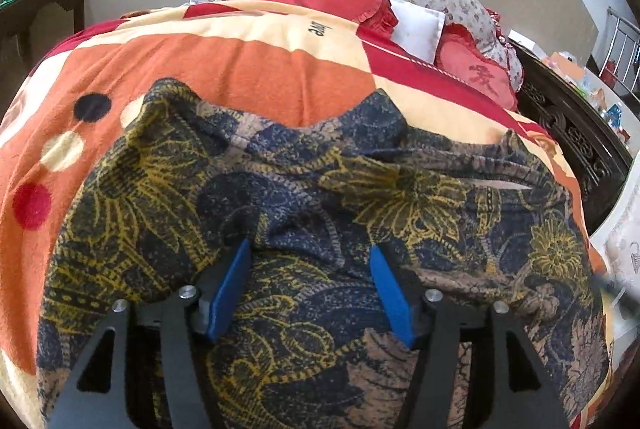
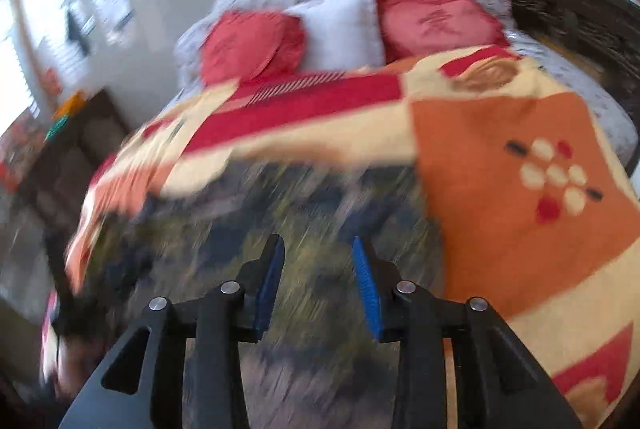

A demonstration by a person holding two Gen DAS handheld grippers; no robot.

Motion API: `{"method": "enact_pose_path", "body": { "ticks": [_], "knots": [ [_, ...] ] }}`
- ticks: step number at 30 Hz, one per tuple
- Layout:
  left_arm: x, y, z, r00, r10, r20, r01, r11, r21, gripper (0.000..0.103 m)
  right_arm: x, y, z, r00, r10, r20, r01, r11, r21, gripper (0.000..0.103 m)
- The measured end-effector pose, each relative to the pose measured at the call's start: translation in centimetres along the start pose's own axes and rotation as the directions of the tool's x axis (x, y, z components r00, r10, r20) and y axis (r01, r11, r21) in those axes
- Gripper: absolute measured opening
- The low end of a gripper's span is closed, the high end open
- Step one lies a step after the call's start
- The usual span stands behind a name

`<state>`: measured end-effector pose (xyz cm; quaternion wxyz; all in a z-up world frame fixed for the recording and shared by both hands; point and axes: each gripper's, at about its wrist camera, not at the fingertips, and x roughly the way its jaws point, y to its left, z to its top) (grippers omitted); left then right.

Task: Fold small clothes

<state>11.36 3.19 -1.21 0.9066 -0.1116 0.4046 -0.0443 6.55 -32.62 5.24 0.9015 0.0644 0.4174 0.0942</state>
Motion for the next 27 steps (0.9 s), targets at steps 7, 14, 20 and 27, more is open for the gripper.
{"method": "enact_pose_path", "body": {
  "ticks": [7, 14, 20, 27],
  "knots": [
    [-2.4, -0.5, 0.2, 0.999, 0.023, -0.029, -0.023, 1.000, 0.019, 0.064, 2.3, -1.2, -3.1, 0.998, -0.022, -0.051, 0.023, 0.999, 0.022, 0.038],
    [-16.4, 1.9, -6.8, 0.980, -0.175, 0.095, 0.178, 0.984, -0.022, 0.082, -2.1, 3.2, -1.2, 0.997, -0.075, 0.031, 0.077, 0.995, -0.066, 0.038],
    [-17.9, 3.7, -12.2, 0.976, -0.210, 0.052, 0.215, 0.967, -0.136, 0.082, 1.2, 7.5, -1.5, 1.000, 0.011, 0.003, -0.011, 0.989, -0.149, 0.038],
    [-14.8, 5.3, -13.6, 0.982, -0.177, -0.062, 0.157, 0.958, -0.241, 0.082, 4.0, 6.9, -5.5, 0.999, 0.041, 0.005, -0.039, 0.975, -0.219, 0.044]
  ]
}}
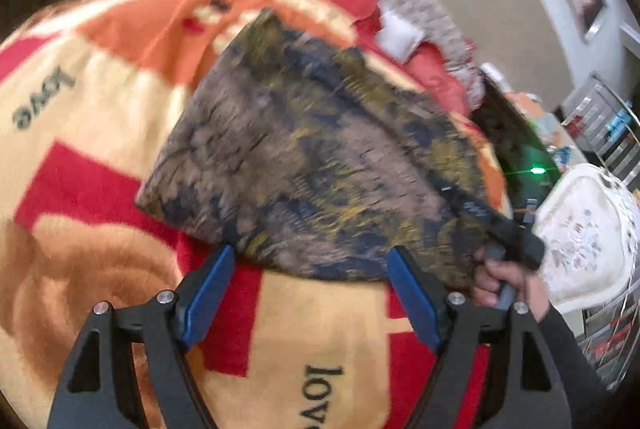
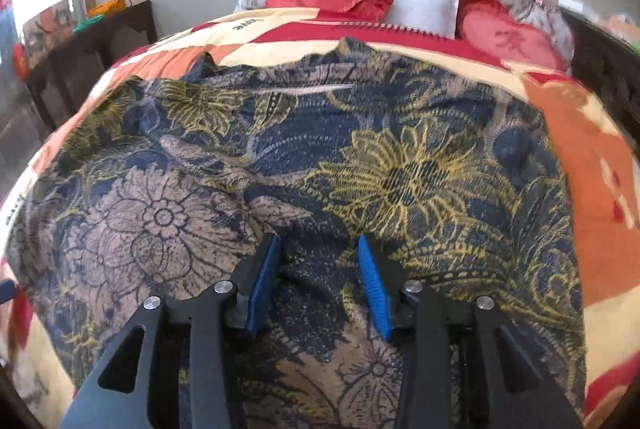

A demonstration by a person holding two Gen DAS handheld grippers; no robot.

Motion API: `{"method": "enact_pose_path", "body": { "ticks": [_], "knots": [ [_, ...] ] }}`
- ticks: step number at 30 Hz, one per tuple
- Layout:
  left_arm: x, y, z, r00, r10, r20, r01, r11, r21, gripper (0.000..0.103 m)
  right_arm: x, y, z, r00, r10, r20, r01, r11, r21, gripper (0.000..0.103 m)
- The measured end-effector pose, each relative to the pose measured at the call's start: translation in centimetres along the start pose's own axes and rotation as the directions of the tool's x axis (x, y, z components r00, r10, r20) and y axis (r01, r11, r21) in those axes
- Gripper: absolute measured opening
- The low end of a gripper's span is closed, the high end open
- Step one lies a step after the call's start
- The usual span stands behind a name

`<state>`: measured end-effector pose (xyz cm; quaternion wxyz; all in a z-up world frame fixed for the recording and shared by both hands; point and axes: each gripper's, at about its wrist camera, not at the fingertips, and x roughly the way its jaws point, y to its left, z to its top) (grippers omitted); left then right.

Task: Fold small clothes

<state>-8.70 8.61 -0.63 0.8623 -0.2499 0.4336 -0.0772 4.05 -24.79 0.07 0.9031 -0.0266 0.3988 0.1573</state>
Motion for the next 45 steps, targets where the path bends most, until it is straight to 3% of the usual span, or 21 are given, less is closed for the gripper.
{"method": "enact_pose_path", "body": {
  "ticks": [5, 11, 16, 28, 31, 33, 35, 36, 39, 45],
  "knots": [
    [0.9, -0.9, -0.3, 0.997, 0.078, 0.004, -0.078, 0.997, 0.011, 0.085, -0.4, -0.3, -0.3, 1.000, 0.005, -0.001, -0.005, 1.000, 0.006, 0.045],
    [1.9, -2.6, -0.9, 0.981, 0.192, -0.008, -0.191, 0.978, 0.082, 0.089, -0.5, -0.3, -0.3, 1.000, 0.003, -0.004, -0.003, 1.000, 0.004, 0.045],
    [2.4, -2.9, -0.9, 0.978, 0.209, -0.015, -0.206, 0.974, 0.093, 0.094, 0.4, 0.0, 0.1, 1.000, 0.001, -0.007, -0.001, 1.000, 0.001, 0.045],
    [2.2, -2.8, -0.9, 0.981, 0.195, -0.019, -0.192, 0.977, 0.094, 0.094, 0.2, 0.1, -0.1, 1.000, -0.005, -0.007, 0.005, 1.000, -0.003, 0.045],
    [1.4, -2.3, -1.1, 0.990, 0.138, -0.015, -0.137, 0.989, 0.054, 0.094, 0.2, 0.1, -0.1, 1.000, -0.009, -0.006, 0.009, 1.000, -0.006, 0.045],
    [0.1, -0.4, -1.5, 1.000, -0.009, 0.010, 0.010, 0.999, -0.052, 0.094, 0.1, 0.3, -0.2, 1.000, -0.019, -0.004, 0.019, 1.000, -0.013, 0.045],
    [-1.1, 2.4, -2.1, 0.987, -0.150, 0.057, 0.158, 0.970, -0.185, 0.093, 0.1, 0.4, -0.2, 1.000, -0.029, -0.003, 0.029, 0.999, -0.021, 0.045],
    [-1.4, 3.2, -2.1, 0.982, -0.177, 0.072, 0.188, 0.957, -0.219, 0.087, 0.1, 0.4, -0.2, 1.000, -0.030, -0.003, 0.030, 0.999, -0.021, 0.045],
    [-1.3, 4.9, -1.6, 0.969, -0.228, 0.092, 0.246, 0.916, -0.317, 0.084, 0.1, 0.3, -0.2, 1.000, -0.020, -0.002, 0.020, 1.000, -0.014, 0.045],
    [0.3, 6.3, 1.9, 0.966, -0.217, 0.144, 0.258, 0.873, -0.415, 0.080, 0.1, 0.1, -0.2, 1.000, -0.010, -0.001, 0.010, 1.000, -0.008, 0.045]
  ]
}}
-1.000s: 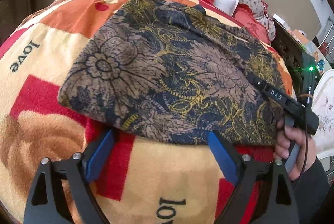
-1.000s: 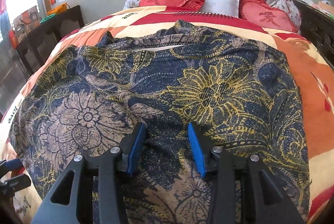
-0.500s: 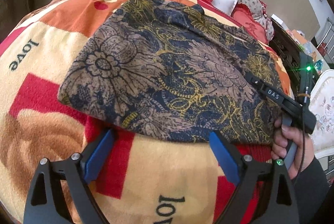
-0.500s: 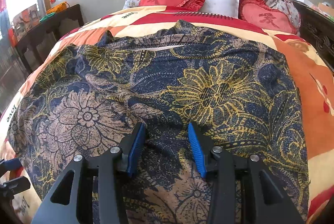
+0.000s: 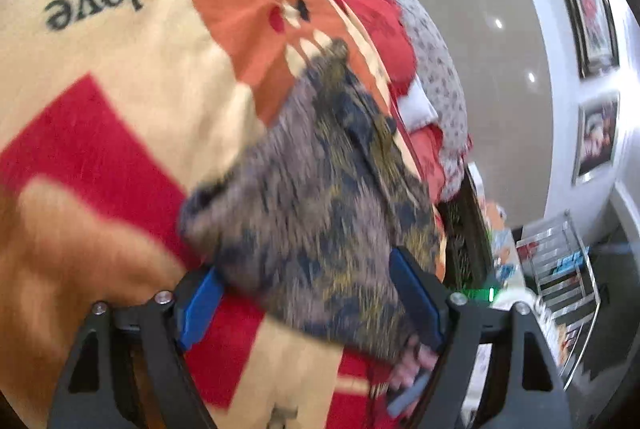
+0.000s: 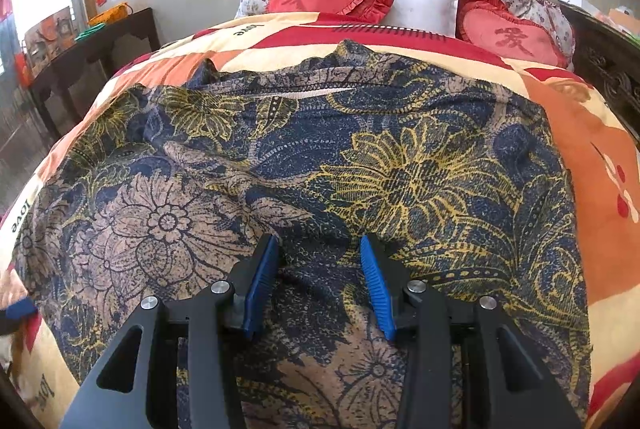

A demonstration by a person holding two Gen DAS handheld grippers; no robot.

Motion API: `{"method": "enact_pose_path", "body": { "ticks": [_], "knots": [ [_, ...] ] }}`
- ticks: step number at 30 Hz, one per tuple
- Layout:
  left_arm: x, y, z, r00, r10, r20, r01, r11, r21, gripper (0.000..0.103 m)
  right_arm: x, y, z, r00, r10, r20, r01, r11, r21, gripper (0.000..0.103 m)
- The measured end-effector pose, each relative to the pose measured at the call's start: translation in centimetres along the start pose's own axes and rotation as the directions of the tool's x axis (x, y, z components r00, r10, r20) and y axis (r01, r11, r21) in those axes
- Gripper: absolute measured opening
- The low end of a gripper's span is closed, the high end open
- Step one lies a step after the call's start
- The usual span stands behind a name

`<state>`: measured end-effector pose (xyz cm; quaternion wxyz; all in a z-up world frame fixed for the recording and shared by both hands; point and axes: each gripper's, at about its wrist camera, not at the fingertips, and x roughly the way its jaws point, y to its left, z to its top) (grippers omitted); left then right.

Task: Fold small clothes

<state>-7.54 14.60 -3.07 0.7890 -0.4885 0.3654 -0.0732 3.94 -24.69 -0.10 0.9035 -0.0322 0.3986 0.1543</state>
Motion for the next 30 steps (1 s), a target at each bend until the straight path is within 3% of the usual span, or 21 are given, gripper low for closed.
{"method": "enact_pose_path", "body": {
  "ticks": [2, 5, 6, 7, 9, 12, 15, 18, 20, 21, 22, 23, 24, 26, 28, 30],
  "knots": [
    [0.5, 0.3, 1.1, 1.000, -0.007, 0.017, 0.007, 0.999, -0.035, 0.078, 0.0, 0.0, 0.0, 1.000, 0.001, 0.000, -0.001, 1.000, 0.001, 0.045],
    [1.0, 0.3, 1.5, 0.999, 0.041, 0.013, -0.040, 0.999, -0.033, 0.063, 0.0, 0.0, 0.0, 1.000, 0.004, 0.000, -0.004, 1.000, 0.003, 0.045],
    [1.0, 0.3, 1.5, 0.998, 0.058, 0.015, -0.058, 0.998, -0.022, 0.051, 0.0, -0.1, 0.0, 1.000, 0.005, 0.000, -0.005, 1.000, 0.002, 0.045],
    [0.9, 0.3, 1.3, 0.996, 0.089, 0.018, -0.088, 0.996, -0.012, 0.031, 0.0, -0.1, 0.0, 1.000, 0.005, -0.001, -0.005, 1.000, 0.003, 0.045],
    [1.0, 0.8, 1.4, 0.988, 0.148, 0.033, -0.148, 0.989, -0.010, 0.015, 0.0, 0.0, 0.0, 1.000, 0.004, 0.000, -0.004, 1.000, 0.002, 0.045],
    [0.9, 0.7, 1.2, 0.980, 0.183, 0.073, -0.185, 0.983, 0.016, 0.016, 0.0, 0.1, 0.0, 1.000, 0.001, -0.001, -0.001, 1.000, 0.000, 0.045],
    [0.8, -0.6, 0.7, 0.960, 0.247, 0.132, -0.260, 0.961, 0.090, 0.018, 0.0, 0.0, 0.0, 1.000, -0.005, -0.004, 0.005, 1.000, -0.006, 0.045],
    [0.7, -1.6, 0.2, 0.944, 0.279, 0.175, -0.307, 0.938, 0.159, 0.009, -0.2, 0.4, 0.7, 0.998, -0.031, -0.050, 0.030, 0.999, -0.026, 0.046],
    [0.4, -3.3, -0.7, 0.922, 0.301, 0.243, -0.362, 0.892, 0.269, 0.006, -1.2, 1.4, 3.0, 0.993, -0.072, -0.094, 0.068, 0.997, -0.047, 0.045],
    [0.4, -4.4, -1.4, 0.909, 0.306, 0.285, -0.394, 0.855, 0.338, 0.006, -2.0, 1.9, 4.2, 0.997, -0.043, -0.068, 0.041, 0.998, -0.039, 0.045],
    [0.6, -6.1, -2.4, 0.895, 0.296, 0.334, -0.425, 0.794, 0.434, 0.006, -3.0, 2.4, 5.8, 0.999, 0.019, -0.027, -0.019, 1.000, -0.021, 0.046],
    [0.8, -7.1, -3.0, 0.891, 0.279, 0.359, -0.435, 0.753, 0.493, 0.006, -3.5, 2.8, 7.1, 0.997, 0.075, -0.007, -0.075, 0.997, -0.006, 0.050],
    [1.0, -8.1, -3.7, 0.891, 0.255, 0.376, -0.436, 0.712, 0.550, 0.006, -3.7, 3.5, 8.5, 0.989, 0.145, -0.002, -0.145, 0.989, 0.012, 0.054],
    [1.5, -10.1, -4.8, 0.900, 0.206, 0.384, -0.421, 0.639, 0.644, 0.006, -2.5, 5.0, 11.0, 0.951, 0.307, -0.045, -0.305, 0.951, 0.043, 0.066],
    [1.8, -11.2, -5.5, 0.913, 0.168, 0.372, -0.394, 0.601, 0.695, 0.006, -0.5, 6.8, 13.1, 0.910, 0.407, -0.082, -0.402, 0.913, 0.064, 0.066],
    [2.3, -12.1, -5.8, 0.923, 0.146, 0.356, -0.371, 0.585, 0.721, 0.006, 1.3, 8.1, 14.5, 0.890, 0.445, -0.098, -0.438, 0.895, 0.087, 0.066]
  ]
}}
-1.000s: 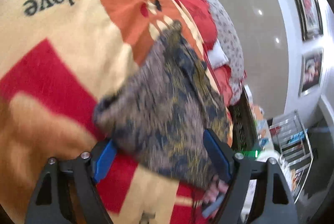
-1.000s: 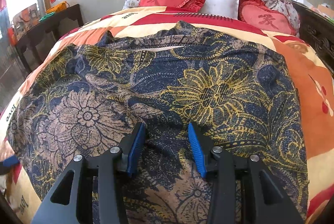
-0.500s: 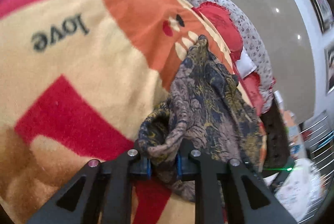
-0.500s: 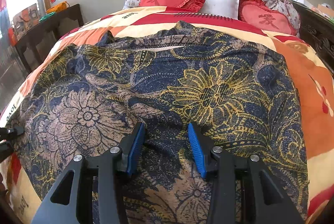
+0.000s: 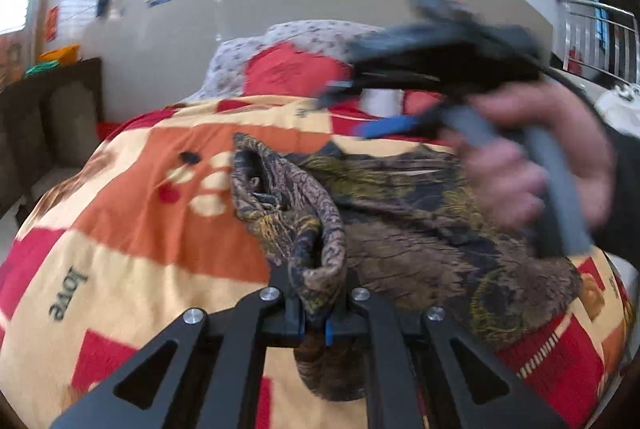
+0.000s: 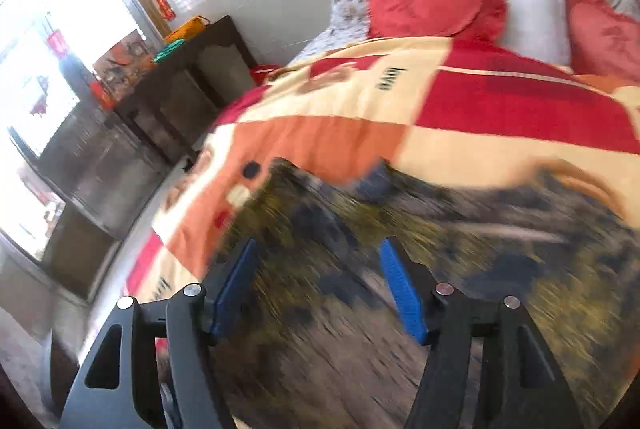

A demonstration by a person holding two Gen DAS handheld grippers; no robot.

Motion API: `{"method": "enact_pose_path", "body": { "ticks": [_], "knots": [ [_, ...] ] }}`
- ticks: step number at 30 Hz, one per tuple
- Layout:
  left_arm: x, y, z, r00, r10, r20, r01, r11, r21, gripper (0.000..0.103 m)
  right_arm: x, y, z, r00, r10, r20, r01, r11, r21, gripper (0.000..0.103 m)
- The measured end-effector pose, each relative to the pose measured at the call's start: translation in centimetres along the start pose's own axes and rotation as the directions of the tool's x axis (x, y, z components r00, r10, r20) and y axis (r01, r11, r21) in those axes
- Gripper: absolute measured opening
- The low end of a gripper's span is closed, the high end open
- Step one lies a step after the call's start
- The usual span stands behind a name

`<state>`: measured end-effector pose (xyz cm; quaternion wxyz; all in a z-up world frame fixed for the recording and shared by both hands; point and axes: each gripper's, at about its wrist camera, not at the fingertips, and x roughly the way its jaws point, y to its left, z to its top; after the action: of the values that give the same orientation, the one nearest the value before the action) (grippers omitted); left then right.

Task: Fold small clothes

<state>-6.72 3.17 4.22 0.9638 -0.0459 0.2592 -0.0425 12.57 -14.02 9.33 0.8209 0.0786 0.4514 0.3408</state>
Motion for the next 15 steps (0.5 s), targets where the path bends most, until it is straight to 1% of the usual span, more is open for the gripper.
{"method": "enact_pose_path", "body": {
  "ticks": [1, 2, 3, 4, 6, 10, 11, 12, 13, 14, 15],
  "knots": [
    [0.2, -0.4, 0.2, 1.000, -0.012, 0.001, 0.012, 1.000, 0.002, 0.006, 1.1, 0.1, 0.6, 0.999, 0.042, -0.023, -0.042, 0.999, 0.019, 0.066],
    [0.3, -0.6, 0.3, 1.000, -0.026, 0.002, 0.026, 1.000, 0.001, 0.006, 2.7, -0.1, 1.4, 0.991, 0.112, -0.071, -0.108, 0.992, 0.058, 0.066],
    [0.3, -0.9, 0.4, 0.999, -0.036, 0.004, 0.036, 0.999, 0.004, 0.006, 3.8, -0.1, 1.7, 0.982, 0.156, -0.106, -0.146, 0.985, 0.091, 0.066],
    [0.4, -1.2, 0.5, 0.999, -0.045, 0.006, 0.045, 0.999, 0.007, 0.006, 5.1, 0.0, 2.1, 0.972, 0.190, -0.141, -0.174, 0.977, 0.120, 0.066],
    [0.3, -1.6, 0.6, 0.997, -0.071, 0.009, 0.071, 0.997, 0.014, 0.006, 7.1, 0.5, 2.5, 0.959, 0.195, -0.204, -0.171, 0.977, 0.129, 0.066],
    [0.1, -2.5, 0.6, 0.994, -0.105, 0.014, 0.104, 0.994, 0.043, 0.006, 10.2, 1.9, 2.9, 0.945, 0.123, -0.303, -0.109, 0.992, 0.064, 0.066],
    [0.1, -2.6, 0.7, 0.994, -0.109, 0.014, 0.108, 0.993, 0.045, 0.006, 10.7, 2.5, 2.9, 0.942, 0.093, -0.323, -0.090, 0.996, 0.026, 0.066],
    [0.1, -2.7, 0.7, 0.993, -0.116, 0.011, 0.116, 0.992, 0.047, 0.006, 11.2, 3.3, 3.0, 0.940, 0.030, -0.340, -0.047, 0.998, -0.040, 0.066],
    [0.1, -2.9, 0.7, 0.993, -0.120, 0.009, 0.119, 0.992, 0.050, 0.006, 11.5, 4.0, 3.0, 0.938, -0.043, -0.345, 0.004, 0.994, -0.113, 0.060],
    [0.0, -3.0, 0.7, 0.993, -0.120, 0.008, 0.119, 0.992, 0.051, 0.006, 11.6, 4.5, 2.8, 0.935, -0.077, -0.347, 0.021, 0.986, -0.163, 0.043],
    [-0.1, -3.0, 0.7, 0.992, -0.123, 0.007, 0.122, 0.991, 0.049, 0.006, 11.7, 4.8, 2.7, 0.928, -0.116, -0.353, 0.043, 0.977, -0.209, 0.032]
  ]
}}
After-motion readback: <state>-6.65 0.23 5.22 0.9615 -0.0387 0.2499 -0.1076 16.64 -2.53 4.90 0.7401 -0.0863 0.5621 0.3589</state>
